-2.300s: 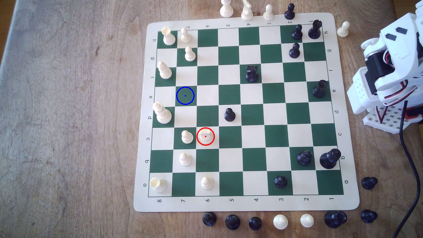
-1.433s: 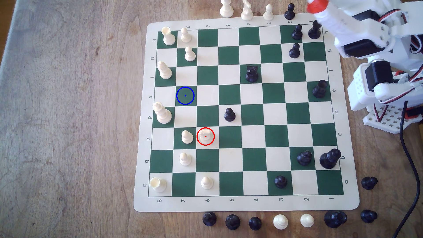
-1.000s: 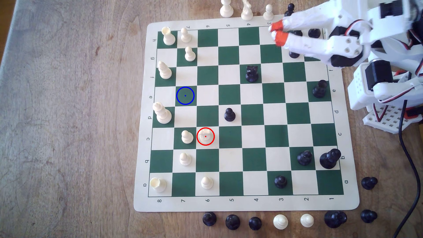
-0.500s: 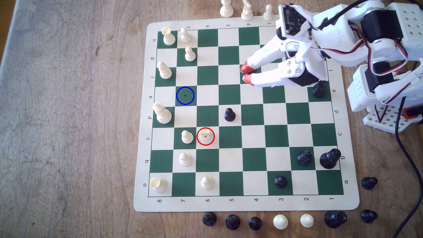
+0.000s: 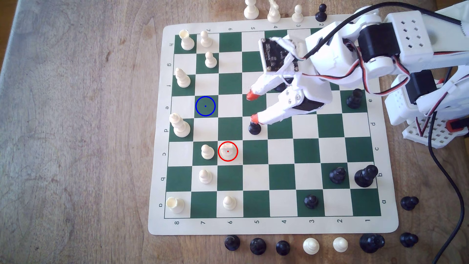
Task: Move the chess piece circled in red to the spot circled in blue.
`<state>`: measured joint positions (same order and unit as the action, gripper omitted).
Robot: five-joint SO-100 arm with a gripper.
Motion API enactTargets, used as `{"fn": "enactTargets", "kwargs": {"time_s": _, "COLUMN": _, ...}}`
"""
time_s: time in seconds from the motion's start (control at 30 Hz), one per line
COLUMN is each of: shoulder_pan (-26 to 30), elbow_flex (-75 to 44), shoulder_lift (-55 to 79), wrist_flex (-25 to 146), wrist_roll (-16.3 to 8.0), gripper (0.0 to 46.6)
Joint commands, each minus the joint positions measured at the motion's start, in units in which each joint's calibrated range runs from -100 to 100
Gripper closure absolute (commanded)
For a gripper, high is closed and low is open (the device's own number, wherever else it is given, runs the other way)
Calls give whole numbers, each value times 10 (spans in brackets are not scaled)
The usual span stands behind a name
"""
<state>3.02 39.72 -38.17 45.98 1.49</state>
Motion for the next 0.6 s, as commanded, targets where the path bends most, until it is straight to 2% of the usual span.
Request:
{"fn": "enactTargets", "kwargs": {"time_s": 0.0, "shoulder_pan": 12, "elbow_flex": -16, "shoulder_lift": 34, "wrist_flex": -19, "wrist_roll": 5, "gripper": 332}}
{"fn": "enactTargets", "kwargs": {"time_s": 0.23, "shoulder_pan": 29, "elbow_flex": -83, "shoulder_lift": 120, "wrist_flex": -11, "wrist_roll": -39, "gripper": 330}}
{"fn": "enactTargets", "kwargs": {"time_s": 0.33, "shoulder_pan": 23, "elbow_flex": -109, "shoulder_lift": 144, "wrist_flex": -11, "wrist_roll": -44, "gripper": 321}}
{"fn": "enactTargets", "kwargs": {"time_s": 0.4, "shoulder_pan": 19, "elbow_flex": -145, "shoulder_lift": 175, "wrist_flex": -14, "wrist_roll": -42, "gripper": 298}}
{"fn": "enactTargets", "kwargs": {"time_s": 0.47, "shoulder_pan": 15, "elbow_flex": -180, "shoulder_lift": 203, "wrist_flex": -8, "wrist_roll": -42, "gripper": 298}}
{"fn": "enactTargets", "kwargs": {"time_s": 0.57, "shoulder_pan": 8, "elbow_flex": -215, "shoulder_lift": 250, "wrist_flex": -6, "wrist_roll": -54, "gripper": 308}}
